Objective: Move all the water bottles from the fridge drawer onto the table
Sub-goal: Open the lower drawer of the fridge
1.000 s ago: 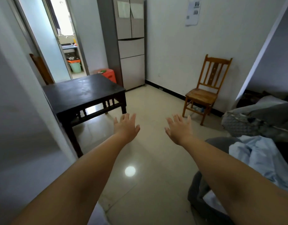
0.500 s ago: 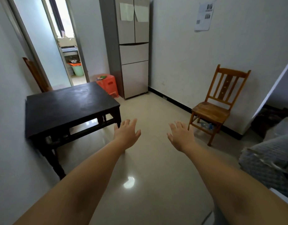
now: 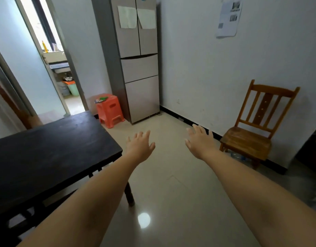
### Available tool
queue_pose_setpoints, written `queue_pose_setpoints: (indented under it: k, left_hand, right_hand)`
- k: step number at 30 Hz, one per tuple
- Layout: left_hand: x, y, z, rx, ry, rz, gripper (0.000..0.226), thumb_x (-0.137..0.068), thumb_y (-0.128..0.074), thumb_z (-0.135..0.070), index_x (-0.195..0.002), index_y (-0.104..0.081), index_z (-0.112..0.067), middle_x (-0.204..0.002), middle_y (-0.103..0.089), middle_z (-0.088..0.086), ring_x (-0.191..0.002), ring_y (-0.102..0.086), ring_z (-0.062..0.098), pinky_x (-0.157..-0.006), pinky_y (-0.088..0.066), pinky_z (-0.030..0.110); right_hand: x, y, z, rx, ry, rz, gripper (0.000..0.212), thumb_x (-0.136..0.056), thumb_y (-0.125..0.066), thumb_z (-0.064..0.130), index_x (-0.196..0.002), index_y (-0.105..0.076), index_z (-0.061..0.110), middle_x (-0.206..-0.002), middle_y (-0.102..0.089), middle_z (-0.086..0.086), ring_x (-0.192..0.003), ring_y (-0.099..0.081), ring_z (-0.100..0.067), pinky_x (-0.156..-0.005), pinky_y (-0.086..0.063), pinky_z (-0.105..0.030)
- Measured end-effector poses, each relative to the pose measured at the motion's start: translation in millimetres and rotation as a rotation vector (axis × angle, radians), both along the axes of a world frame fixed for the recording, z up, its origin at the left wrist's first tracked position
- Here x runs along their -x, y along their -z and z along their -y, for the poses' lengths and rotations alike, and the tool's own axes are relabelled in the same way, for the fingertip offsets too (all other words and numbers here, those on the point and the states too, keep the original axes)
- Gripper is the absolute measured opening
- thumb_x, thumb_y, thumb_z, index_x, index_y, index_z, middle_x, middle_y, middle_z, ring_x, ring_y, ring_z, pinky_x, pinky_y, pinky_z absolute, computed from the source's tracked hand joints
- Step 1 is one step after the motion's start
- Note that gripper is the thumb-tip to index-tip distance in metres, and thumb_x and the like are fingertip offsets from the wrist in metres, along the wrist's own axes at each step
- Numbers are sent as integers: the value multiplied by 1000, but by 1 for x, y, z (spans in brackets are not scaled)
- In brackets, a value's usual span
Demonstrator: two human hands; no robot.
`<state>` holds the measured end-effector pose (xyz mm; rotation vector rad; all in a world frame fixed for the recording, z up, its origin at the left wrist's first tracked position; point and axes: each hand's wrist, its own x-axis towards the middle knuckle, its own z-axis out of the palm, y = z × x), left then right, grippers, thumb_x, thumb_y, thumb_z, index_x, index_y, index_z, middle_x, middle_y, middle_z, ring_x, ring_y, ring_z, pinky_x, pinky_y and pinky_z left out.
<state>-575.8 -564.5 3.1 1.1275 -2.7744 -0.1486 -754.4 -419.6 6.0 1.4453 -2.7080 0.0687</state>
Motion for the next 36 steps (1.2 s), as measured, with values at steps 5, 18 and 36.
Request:
queue_pose_setpoints:
  k: [5,18,36]
  left_hand:
    - [73,12,78,-17,-2,3,59,-95,-38,-46,-147,-22,-22,-145,-38,8,-135,-34,27,-114,-21,51]
    - [292,3,312,-1,-111,-27,59,-94,-41,-45,-145,-26,-20,-142,-40,9,-134,-34,28,-111,-25,47]
    - [475,-10,706,4,-195,-14,56,-93,-40,-45,-142,-29,-20,-140,-42,11,-131,-38,30,-110,-27,52]
  right_hand:
    - [69,16,82,-52,-16,-6,54,-100,-29,40,-148,-22,18,-158,-13,-9,-146,-11,-26,-115,-16,-55]
    - [306,-5,337,-39,-88,-98,42,-96,-36,37,-133,-37,16,-140,-39,-11,-129,-36,-29,-100,-33,-47]
    - [492,0,718,1,-163,14,53,-100,-30,40,-149,-20,21,-159,-12,-7,-146,-15,-26,-114,-19,-51]
